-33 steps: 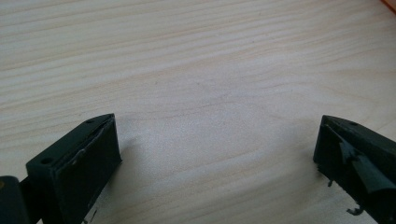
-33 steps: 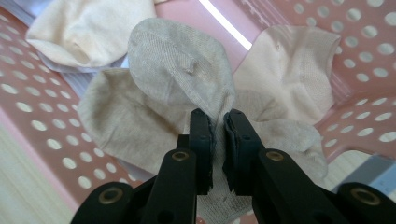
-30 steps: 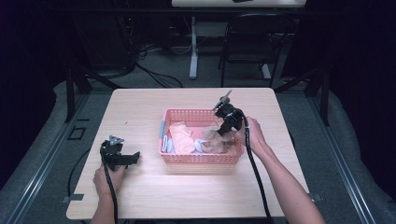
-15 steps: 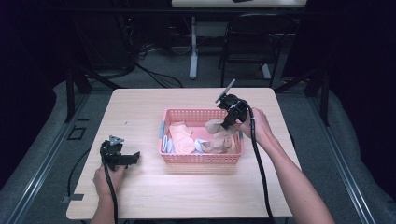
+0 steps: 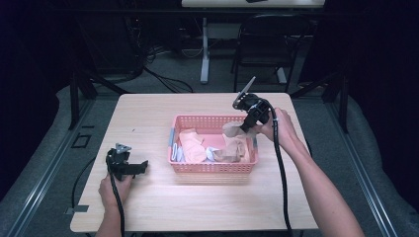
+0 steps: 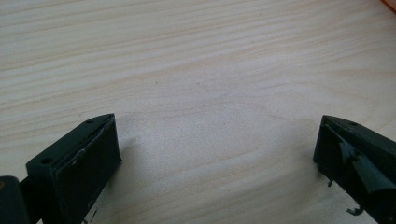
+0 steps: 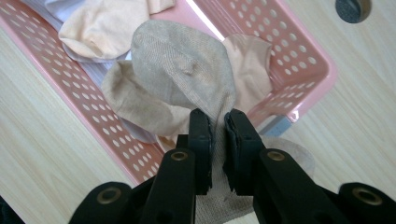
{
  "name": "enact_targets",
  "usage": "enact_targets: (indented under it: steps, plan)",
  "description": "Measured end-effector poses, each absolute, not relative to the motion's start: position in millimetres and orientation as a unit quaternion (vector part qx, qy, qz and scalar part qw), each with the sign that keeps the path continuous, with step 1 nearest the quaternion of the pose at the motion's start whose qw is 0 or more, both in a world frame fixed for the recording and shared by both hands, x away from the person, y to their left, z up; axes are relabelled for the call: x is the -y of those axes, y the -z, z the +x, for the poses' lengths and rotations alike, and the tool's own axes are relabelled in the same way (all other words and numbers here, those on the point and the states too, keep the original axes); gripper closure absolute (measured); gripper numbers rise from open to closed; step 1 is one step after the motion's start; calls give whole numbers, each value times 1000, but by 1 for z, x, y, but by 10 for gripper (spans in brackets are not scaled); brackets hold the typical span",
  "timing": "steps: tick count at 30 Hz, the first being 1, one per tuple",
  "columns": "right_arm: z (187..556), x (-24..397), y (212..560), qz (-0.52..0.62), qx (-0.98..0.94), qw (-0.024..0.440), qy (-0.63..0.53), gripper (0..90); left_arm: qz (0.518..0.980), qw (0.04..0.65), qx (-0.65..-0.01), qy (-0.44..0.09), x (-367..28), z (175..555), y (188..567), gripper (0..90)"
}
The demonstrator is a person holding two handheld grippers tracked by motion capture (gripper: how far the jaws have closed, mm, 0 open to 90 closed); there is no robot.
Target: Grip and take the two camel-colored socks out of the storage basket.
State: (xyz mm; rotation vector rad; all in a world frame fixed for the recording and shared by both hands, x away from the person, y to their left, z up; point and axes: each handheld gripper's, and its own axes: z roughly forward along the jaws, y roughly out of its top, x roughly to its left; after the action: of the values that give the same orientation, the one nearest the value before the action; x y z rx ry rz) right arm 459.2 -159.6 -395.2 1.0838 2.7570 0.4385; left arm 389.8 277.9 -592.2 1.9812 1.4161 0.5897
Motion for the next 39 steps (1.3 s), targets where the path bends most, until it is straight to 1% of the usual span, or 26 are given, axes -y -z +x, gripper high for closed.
enact_targets:
  steps: [10,24,27,29,35,39]
  plan:
    - [456,184,380,377,-911,86,-144,815,751,313,-537,-224,-278,390,592,0]
    - [451,241,369,429,-885,116,-137,817,751,313,-537,-224,-278,390,592,0]
    - [449,260,375,448,-877,121,-124,817,751,313,-537,-224,-278,390,592,0]
    - [449,264,376,450,-877,119,-118,817,751,312,-537,-223,-278,390,592,0]
    - [448,292,391,475,-863,127,-117,817,751,313,-537,-224,-278,390,592,0]
    - [448,304,408,492,-855,126,-109,817,751,313,-537,-224,-278,390,592,0]
